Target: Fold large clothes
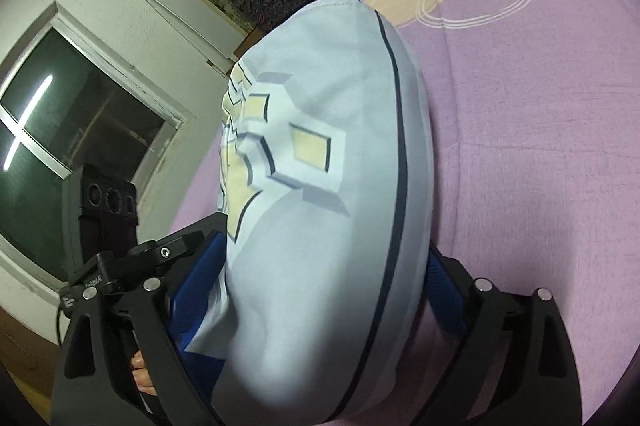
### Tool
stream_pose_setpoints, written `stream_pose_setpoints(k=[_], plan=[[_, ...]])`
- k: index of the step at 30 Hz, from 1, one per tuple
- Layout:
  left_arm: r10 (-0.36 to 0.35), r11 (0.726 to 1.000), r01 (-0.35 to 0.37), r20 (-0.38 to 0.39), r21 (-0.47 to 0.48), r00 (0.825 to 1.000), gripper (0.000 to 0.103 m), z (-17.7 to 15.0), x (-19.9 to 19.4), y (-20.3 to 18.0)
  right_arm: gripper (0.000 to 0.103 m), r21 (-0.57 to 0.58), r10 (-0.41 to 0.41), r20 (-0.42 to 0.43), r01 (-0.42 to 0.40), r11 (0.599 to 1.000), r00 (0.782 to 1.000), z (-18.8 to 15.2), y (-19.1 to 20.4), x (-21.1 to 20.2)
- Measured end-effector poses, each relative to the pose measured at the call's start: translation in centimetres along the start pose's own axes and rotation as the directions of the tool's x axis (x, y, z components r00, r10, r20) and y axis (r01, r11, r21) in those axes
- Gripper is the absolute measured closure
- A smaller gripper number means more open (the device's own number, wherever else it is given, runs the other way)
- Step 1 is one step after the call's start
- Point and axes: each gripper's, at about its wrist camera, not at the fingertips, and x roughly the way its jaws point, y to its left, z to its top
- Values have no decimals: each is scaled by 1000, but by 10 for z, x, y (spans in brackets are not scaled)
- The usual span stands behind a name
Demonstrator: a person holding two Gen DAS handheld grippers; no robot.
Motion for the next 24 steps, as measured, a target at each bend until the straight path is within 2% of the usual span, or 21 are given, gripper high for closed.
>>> stream_pose_setpoints(k=[3, 8, 12, 24], plan=[[0, 1000, 0, 2, -1, 1000, 21, -1, -2, 1, 17, -25, -21, 8, 21, 999, 1000, -2, 2, 2], [-9, 1000, 9, -6, 14, 1000, 37, -3, 0, -2, 27, -46, -52, 15, 52, 998, 999, -7, 6, 0], [-10, 999, 10, 1, 34, 1000, 42, -4, -1, -7, 35, -58, -58, 24, 59, 997, 998, -10, 10, -5], [-39, 995, 35, 47, 92, 998, 55, -8, -20, -25, 49, -9, 36, 39, -36, 999, 999, -10, 16, -22]])
